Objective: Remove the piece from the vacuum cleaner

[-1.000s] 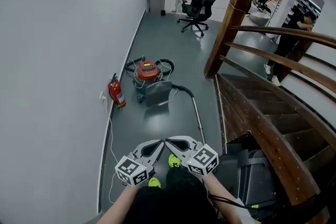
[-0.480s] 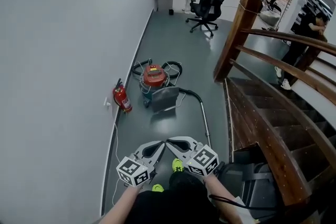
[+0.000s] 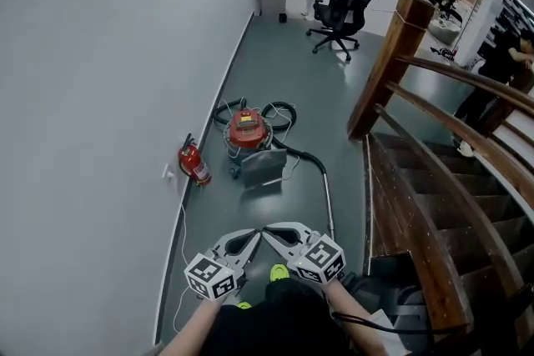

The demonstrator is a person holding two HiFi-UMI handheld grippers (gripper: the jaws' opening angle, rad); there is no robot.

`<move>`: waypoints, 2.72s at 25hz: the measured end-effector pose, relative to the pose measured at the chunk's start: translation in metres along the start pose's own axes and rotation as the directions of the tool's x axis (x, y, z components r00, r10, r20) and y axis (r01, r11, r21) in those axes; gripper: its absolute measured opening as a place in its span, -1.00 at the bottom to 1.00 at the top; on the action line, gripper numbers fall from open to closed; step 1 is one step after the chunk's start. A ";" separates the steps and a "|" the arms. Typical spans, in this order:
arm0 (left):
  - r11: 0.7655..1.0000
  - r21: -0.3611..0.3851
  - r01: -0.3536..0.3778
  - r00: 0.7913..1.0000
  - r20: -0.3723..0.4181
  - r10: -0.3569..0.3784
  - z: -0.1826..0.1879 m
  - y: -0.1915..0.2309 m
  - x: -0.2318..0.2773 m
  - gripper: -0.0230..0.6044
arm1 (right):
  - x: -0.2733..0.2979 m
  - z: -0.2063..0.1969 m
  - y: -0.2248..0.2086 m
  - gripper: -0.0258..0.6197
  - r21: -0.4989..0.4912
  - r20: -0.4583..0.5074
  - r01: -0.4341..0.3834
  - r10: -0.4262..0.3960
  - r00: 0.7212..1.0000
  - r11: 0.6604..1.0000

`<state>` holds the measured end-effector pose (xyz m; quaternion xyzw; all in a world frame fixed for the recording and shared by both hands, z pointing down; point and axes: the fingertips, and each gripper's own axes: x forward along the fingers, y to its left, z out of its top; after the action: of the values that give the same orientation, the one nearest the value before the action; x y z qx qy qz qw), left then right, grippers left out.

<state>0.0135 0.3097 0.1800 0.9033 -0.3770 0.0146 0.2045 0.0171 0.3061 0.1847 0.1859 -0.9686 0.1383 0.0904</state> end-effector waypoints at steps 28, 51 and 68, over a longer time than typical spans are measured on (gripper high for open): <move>0.999 0.014 -0.040 0.995 -0.090 0.041 -0.006 0.045 0.104 -0.90 | 0.004 -0.016 -0.111 -0.86 0.000 -0.090 -0.077 0.077 0.993 0.997; 0.996 0.046 0.073 0.981 -0.185 -0.064 0.031 0.173 0.171 -0.90 | 0.098 0.007 -0.225 -0.85 0.103 -0.172 -0.017 0.035 0.984 0.994; 0.993 -0.010 0.118 0.973 -0.200 -0.118 0.053 0.274 0.199 -0.91 | 0.182 0.020 -0.303 -0.81 0.193 -0.227 0.041 0.004 0.974 0.980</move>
<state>-0.0388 -0.0182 0.2653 0.9182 -0.3001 0.0936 0.2411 -0.0353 -0.0310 0.2779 0.1862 -0.9318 0.2526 0.1825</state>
